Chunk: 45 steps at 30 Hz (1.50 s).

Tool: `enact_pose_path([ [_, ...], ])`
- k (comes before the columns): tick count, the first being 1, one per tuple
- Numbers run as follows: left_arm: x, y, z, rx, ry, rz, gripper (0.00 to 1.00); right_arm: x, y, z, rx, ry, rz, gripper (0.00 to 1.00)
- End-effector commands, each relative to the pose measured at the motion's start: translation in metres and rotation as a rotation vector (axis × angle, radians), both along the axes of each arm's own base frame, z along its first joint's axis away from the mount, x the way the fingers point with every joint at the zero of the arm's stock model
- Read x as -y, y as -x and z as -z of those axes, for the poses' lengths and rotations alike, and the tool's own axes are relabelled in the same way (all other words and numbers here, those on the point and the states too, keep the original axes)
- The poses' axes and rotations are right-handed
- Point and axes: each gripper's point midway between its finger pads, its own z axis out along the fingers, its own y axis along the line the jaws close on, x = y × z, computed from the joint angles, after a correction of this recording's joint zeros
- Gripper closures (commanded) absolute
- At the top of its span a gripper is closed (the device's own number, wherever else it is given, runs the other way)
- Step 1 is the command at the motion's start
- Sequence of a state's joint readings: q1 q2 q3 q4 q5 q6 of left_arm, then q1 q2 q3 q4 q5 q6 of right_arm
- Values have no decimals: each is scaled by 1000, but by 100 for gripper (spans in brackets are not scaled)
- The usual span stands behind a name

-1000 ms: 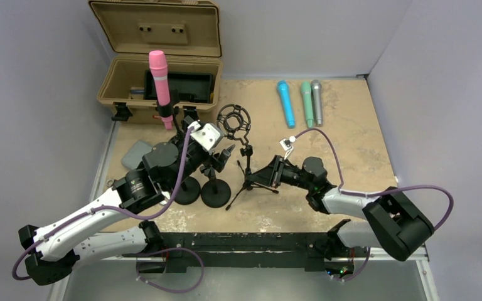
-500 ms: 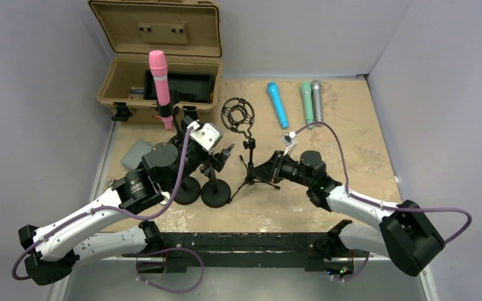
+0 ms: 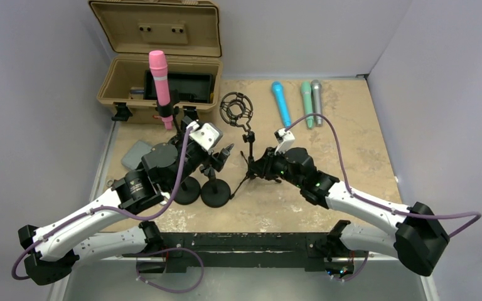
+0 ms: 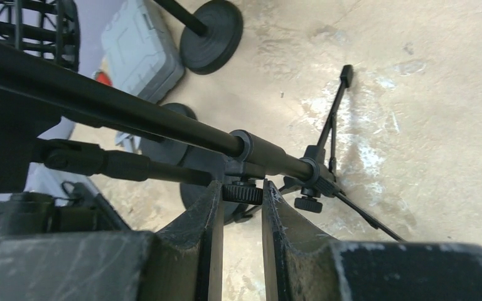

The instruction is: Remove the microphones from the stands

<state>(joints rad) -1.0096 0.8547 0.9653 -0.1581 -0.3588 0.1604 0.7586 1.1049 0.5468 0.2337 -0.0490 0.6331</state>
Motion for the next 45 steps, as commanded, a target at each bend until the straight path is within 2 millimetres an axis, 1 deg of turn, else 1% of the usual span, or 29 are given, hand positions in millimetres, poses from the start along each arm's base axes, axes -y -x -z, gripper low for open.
enact_pose_path([
  [1, -3, -1, -20, 43, 43, -18, 13, 35, -16, 14, 39, 242, 208, 100],
  [4, -4, -2, -20, 44, 46, -24, 12, 39, -15, 8, 77, 323, 251, 100],
  [8, -5, -2, -20, 46, 48, -30, 13, 36, -14, -5, 137, 405, 275, 100],
  [13, -9, -3, -22, 52, 50, -45, 13, 34, -6, -11, 190, 506, 307, 100],
  [16, -10, -2, -23, 56, 56, -47, 13, 33, -3, -12, 221, 569, 333, 100],
  [22, -10, -2, -23, 60, 52, -51, 13, 18, 7, -16, 282, 706, 378, 100],
  [25, -11, -2, -24, 62, 54, -55, 13, 17, 15, -12, 300, 776, 420, 100],
  [27, -12, -2, -24, 63, 55, -56, 13, 17, 17, -3, 288, 803, 427, 100],
  [29, -12, -2, -25, 65, 55, -54, 13, 13, 19, 0, 283, 792, 418, 100],
  [32, -13, -2, -25, 66, 55, -57, 13, 3, 25, 0, 253, 685, 371, 100],
  [35, -12, -2, -25, 66, 55, -57, 13, -8, 34, -5, 228, 555, 296, 100],
  [39, -12, -1, -25, 65, 55, -53, 13, -17, 46, -18, 207, 376, 224, 62],
  [40, -11, -1, -25, 65, 55, -51, 13, -19, 48, -22, 200, 335, 211, 55],
  [41, -11, -1, -24, 64, 53, -51, 13, -20, 50, -24, 191, 301, 198, 50],
  [45, -11, -1, -24, 63, 52, -52, 13, -22, 60, -33, 148, 188, 156, 40],
])
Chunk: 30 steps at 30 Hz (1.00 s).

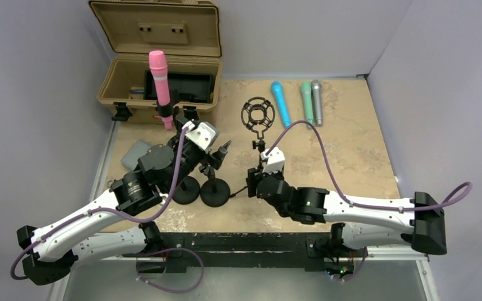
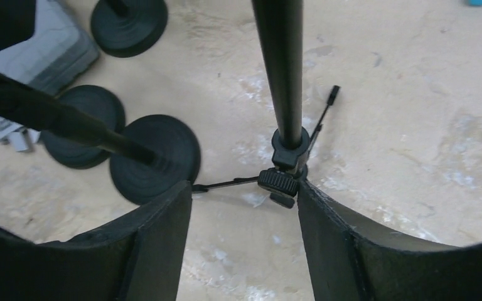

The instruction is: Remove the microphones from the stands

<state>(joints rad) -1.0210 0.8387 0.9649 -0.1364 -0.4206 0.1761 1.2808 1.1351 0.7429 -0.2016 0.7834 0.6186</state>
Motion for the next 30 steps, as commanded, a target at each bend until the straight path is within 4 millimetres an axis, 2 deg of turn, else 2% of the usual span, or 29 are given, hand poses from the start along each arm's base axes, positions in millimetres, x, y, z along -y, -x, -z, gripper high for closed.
enact_pose_path([
  [1, -1, 1, -13, 34, 32, -2, 13, -25, 13, -27, -54, -259, -87, 38],
  [8, 1, 1, -12, 28, 30, 3, 13, -17, 25, -44, -137, -543, -153, 35],
  [12, 2, 1, -10, 26, 24, 5, 13, -7, 19, -41, -190, -649, -149, 34],
  [17, 4, 1, -9, 23, 18, 8, 13, 2, 14, -35, -248, -699, -89, 34],
  [25, 5, 1, -9, 24, 17, 12, 13, 5, 15, -22, -392, -847, -54, 54],
  [30, 4, 2, -10, 27, 16, 13, 13, 8, 12, -17, -404, -851, -32, 56],
])
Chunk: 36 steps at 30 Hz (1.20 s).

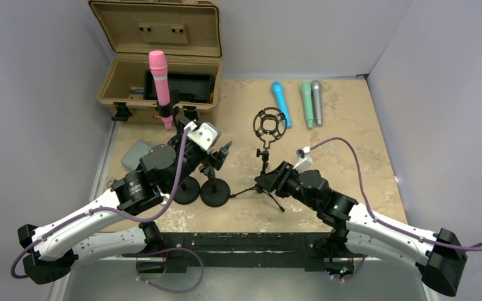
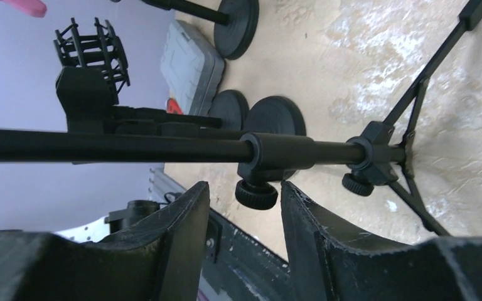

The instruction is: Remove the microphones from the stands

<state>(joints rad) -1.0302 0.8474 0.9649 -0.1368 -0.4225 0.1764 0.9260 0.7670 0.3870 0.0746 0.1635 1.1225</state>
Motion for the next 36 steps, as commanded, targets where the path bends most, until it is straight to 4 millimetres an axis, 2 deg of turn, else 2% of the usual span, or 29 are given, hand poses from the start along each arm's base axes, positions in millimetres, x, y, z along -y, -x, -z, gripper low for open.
enact_pose_path([
  [1, 1, 1, -13, 31, 25, 6, 13, -6, 2, -16, -17, -96, -13, 56],
  [4, 1, 2, -13, 32, 26, 8, 13, -3, 0, -13, -25, -99, 2, 70],
  [9, 1, 2, -13, 32, 25, 9, 13, 2, -5, -1, -39, -82, 34, 72],
  [11, 1, 2, -14, 32, 27, 10, 13, 3, -7, 0, -33, -75, 40, 76],
  [15, 1, 2, -13, 33, 26, 6, 13, 2, -19, 1, 48, 41, 25, 98],
  [16, 1, 2, -13, 33, 26, 6, 13, 1, -23, 0, 84, 83, 12, 100],
  [19, 1, 2, -13, 34, 25, 7, 13, -3, -33, 0, 195, 207, -43, 100],
  [22, 0, 2, -13, 36, 22, 1, 13, -3, -44, 10, 197, 357, -60, 100],
  [28, 0, 1, -13, 37, 21, 1, 13, 24, -58, 27, 134, 587, 21, 100],
  [32, 1, 2, -13, 36, 22, 7, 13, 25, -61, 30, 117, 643, 21, 100],
  [36, 3, 1, -11, 32, 16, 6, 13, 14, -60, 23, 128, 639, -7, 100],
])
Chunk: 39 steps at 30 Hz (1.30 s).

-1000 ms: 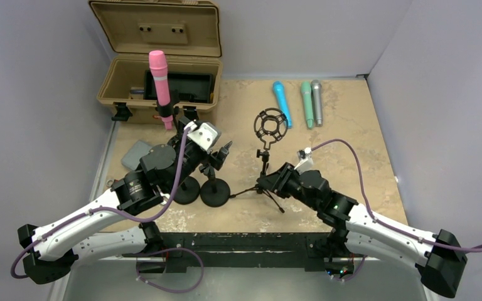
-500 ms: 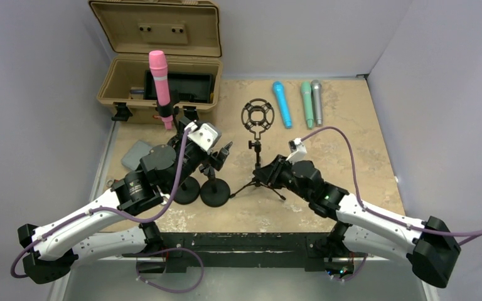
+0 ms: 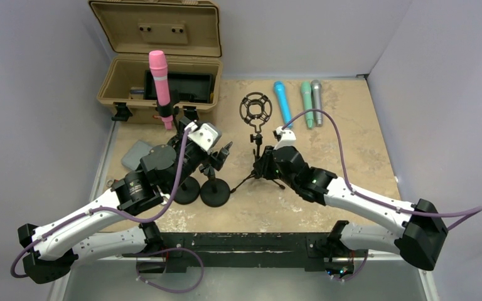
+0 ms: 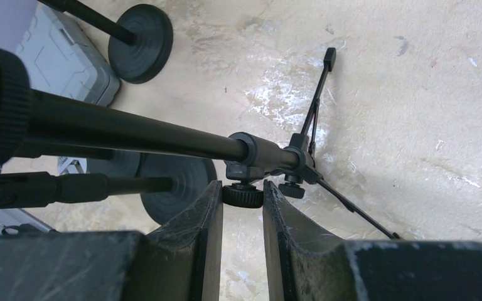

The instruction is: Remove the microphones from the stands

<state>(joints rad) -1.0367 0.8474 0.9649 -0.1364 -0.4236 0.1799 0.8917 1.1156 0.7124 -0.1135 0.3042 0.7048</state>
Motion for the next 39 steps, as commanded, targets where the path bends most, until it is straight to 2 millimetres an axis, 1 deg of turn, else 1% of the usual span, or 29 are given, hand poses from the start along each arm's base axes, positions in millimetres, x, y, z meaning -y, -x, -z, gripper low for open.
enact_pose_path([
  [1, 1, 0, -11, 31, 16, 1, 13, 8, 2, 9, -16, 103, -6, 93],
  [2, 1, 0, -11, 32, 17, 0, 13, 4, 4, 4, -12, 75, -29, 83],
  [4, 0, 0, -12, 33, 18, -3, 13, -1, 8, -8, 3, 29, -55, 66],
  [6, 0, 0, -12, 33, 19, -5, 13, -1, 9, -24, 31, -10, -62, 55],
  [8, 0, 0, -13, 35, 21, -3, 13, 0, 11, -39, 59, -40, -69, 47],
  [10, 0, 0, -12, 33, 21, 0, 13, 3, 12, -53, 88, -61, -68, 42],
  [12, 1, 1, -12, 32, 21, 2, 13, 6, 13, -68, 120, -81, -65, 40],
  [16, 1, 0, -11, 31, 20, 3, 13, 14, 12, -100, 190, -128, -45, 39],
  [18, 2, 0, -11, 30, 18, 3, 13, 18, 9, -109, 214, -126, -24, 38],
  [22, 3, 0, -10, 29, 18, 5, 13, 19, -1, -114, 238, -84, 2, 37],
  [24, 3, 0, -11, 28, 20, 5, 13, 15, -6, -112, 253, -69, 1, 36],
  [27, 2, 1, -11, 30, 19, 4, 13, 8, -15, -104, 256, -40, -3, 33],
  [29, 1, 1, -11, 30, 18, 1, 13, 3, -18, -91, 249, -16, -16, 31],
  [31, 1, 1, -12, 33, 19, 0, 13, -2, -16, -81, 256, -16, -52, 29],
  [34, 0, 3, -14, 35, 26, 8, 13, -8, -6, -77, 343, -82, -134, 25],
  [36, 1, 5, -16, 35, 33, 16, 13, -6, -1, -77, 406, -113, -157, 22],
  [39, 1, 6, -16, 36, 36, 19, 13, 5, -6, -79, 493, -146, -114, 17],
])
